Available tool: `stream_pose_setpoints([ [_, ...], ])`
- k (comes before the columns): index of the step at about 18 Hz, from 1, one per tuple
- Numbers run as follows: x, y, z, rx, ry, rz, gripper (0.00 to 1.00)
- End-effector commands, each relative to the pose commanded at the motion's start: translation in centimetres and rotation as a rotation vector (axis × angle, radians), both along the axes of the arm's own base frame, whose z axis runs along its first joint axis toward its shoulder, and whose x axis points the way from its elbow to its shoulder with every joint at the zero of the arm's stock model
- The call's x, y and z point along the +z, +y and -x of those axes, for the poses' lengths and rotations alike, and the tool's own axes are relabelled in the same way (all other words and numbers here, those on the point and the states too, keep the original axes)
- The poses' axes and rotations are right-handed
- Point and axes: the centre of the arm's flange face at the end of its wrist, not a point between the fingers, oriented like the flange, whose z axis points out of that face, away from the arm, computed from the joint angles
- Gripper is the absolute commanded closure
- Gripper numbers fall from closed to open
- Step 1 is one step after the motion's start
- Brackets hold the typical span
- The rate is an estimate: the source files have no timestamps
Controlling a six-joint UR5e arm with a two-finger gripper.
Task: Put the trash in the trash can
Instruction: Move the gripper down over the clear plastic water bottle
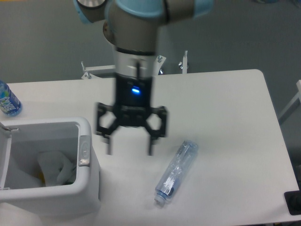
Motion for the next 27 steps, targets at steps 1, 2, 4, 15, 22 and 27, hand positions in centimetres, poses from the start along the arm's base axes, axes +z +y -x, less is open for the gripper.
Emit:
stream_pose_setpoints([
  [1, -2.1, -0.4, 1.1, -0.033, 0.017, 0.050, 0.10],
  [2, -4.2, -0.6, 1.8, -0.074, 0.031, 0.100, 0.10],
  [4, -8.2, -0.5, 3.0, -0.146, 0.049, 0.193, 0.08],
  [15, -19.8, 1.3, 4.9, -0.247, -0.014, 0.330, 0.05],
  [22, -23.1, 3.3, 3.5, -0.431, 0.022, 0.372, 0.05],
  [27, -24.8, 4.2, 2.8, -0.449, 0.011, 0.381, 0.05],
])
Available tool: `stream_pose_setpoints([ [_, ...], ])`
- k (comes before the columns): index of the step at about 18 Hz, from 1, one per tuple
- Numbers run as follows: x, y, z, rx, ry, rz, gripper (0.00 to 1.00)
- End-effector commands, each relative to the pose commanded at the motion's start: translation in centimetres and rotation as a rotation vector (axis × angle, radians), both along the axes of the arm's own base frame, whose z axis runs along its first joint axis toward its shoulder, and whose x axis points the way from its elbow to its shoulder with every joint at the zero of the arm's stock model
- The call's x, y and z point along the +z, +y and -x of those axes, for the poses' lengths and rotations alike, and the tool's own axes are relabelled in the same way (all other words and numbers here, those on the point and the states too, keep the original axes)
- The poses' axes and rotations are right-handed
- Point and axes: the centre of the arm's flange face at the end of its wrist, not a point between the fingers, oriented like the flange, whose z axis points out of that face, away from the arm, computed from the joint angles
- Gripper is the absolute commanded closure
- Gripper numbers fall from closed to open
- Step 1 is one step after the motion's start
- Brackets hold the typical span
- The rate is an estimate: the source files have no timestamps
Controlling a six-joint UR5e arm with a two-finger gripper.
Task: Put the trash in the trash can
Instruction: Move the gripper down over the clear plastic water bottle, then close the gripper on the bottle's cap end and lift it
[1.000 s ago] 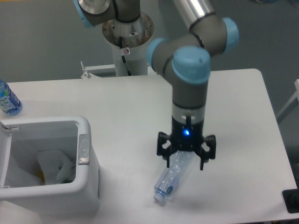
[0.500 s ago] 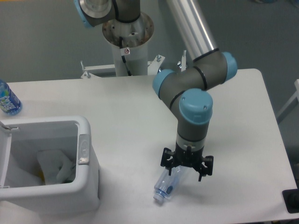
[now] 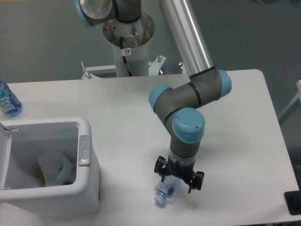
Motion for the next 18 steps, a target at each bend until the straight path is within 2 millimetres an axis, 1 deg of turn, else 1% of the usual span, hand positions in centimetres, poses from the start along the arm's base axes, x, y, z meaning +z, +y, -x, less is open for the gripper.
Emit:
stream_pose_setpoints([
  [9, -2.5, 0.8, -0.9, -0.017, -0.025, 0.023, 0.03],
  [15, -3.3, 0.7, -1.0, -0.018, -0.033, 0.032, 0.03],
  [17, -3.2, 0.7, -1.0, -0.018, -0.032, 0.033, 0.05],
  [18, -3.3, 0.6, -0.9, -0.017, -0.029, 0.039, 0.09],
])
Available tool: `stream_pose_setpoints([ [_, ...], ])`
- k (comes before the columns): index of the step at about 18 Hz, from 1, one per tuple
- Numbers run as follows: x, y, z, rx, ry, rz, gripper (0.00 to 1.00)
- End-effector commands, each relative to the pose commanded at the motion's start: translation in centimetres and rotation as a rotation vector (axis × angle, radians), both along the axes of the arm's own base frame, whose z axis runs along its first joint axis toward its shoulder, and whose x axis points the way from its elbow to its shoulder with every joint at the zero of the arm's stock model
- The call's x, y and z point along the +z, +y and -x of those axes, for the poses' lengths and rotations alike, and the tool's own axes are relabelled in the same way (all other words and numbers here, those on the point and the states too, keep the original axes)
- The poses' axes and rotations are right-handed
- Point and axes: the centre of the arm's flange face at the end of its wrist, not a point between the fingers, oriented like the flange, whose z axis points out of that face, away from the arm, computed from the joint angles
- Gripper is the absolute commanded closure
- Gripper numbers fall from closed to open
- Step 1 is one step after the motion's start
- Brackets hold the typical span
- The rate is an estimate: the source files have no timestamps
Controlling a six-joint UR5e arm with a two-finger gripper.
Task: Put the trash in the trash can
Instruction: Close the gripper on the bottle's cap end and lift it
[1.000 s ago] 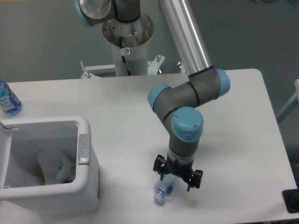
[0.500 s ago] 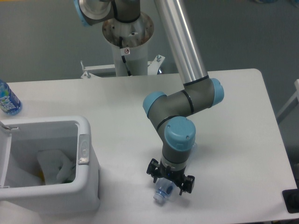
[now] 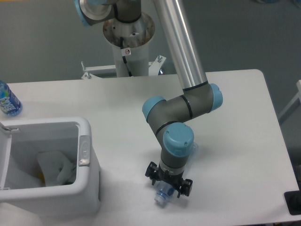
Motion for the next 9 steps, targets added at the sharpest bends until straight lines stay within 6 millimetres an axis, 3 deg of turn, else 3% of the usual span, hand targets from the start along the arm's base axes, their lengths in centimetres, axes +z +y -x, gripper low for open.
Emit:
stream_pose_setpoints([
  [3, -0.03, -0.13, -0.03, 0.003, 0.012, 0.013, 0.25],
  [5, -0.03, -0.13, -0.03, 0.003, 0.012, 0.013, 0.31],
  [9, 0.04, -0.10, 0.02, 0.003, 0.014, 0.013, 0.35],
])
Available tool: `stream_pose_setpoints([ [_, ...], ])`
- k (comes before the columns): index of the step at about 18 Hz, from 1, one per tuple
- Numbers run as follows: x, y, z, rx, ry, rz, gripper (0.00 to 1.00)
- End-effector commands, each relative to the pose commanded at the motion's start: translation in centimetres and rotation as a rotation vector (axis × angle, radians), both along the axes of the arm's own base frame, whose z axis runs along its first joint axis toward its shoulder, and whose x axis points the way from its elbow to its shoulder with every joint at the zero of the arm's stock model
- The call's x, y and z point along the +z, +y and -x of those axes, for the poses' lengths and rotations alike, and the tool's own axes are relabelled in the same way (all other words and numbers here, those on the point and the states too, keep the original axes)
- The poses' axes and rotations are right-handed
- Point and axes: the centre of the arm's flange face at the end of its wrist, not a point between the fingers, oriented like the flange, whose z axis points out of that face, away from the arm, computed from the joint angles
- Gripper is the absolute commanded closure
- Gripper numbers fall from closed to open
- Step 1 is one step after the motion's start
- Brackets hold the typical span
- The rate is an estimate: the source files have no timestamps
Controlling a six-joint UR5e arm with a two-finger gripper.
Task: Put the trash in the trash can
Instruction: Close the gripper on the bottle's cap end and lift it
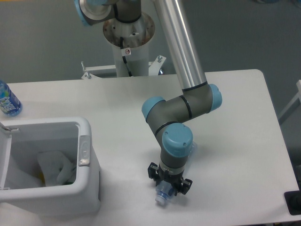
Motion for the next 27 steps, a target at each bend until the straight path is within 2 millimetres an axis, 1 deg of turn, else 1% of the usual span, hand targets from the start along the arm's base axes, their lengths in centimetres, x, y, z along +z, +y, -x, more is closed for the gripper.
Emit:
stream_pose_setpoints([
  [1, 0.1, 0.0, 0.0, 0.000, 0.001, -0.001, 0.37],
  [5, 0.5, 0.1, 0.1, 0.000, 0.007, -0.006, 0.40],
  [10, 1.4, 0.1, 0.3, 0.002, 0.018, -0.017, 0.40],
  [13, 2.6, 0.1, 0.2, 0.003, 0.028, -0.028, 0.40],
  [14, 3.7, 0.1, 0.2, 0.007, 0.038, -0.041, 0.40],
  [15, 5.4, 0.2, 0.4, 0.013, 0.062, -0.071, 0.40],
  [17, 9.5, -0.3, 0.7, 0.044, 0.101, -0.142, 0.40],
  [19, 13.3, 0.2, 0.9, 0.097, 0.090, -0.253, 0.40],
  [21, 16.8, 0.5, 1.7, 0.165, 0.106, -0.335, 0.40],
  [22, 18.8, 0.7, 2.1, 0.192, 0.126, -0.373, 0.40],
  [24, 22.1, 0.9, 3.2, 0.260, 0.137, -0.445, 0.40],
  [26, 24.9, 0.6, 4.3, 0.315, 0.131, -0.511, 0.40],
  [27, 27.0, 0.3, 4.2, 0.339, 0.135, -0.553, 0.40],
])
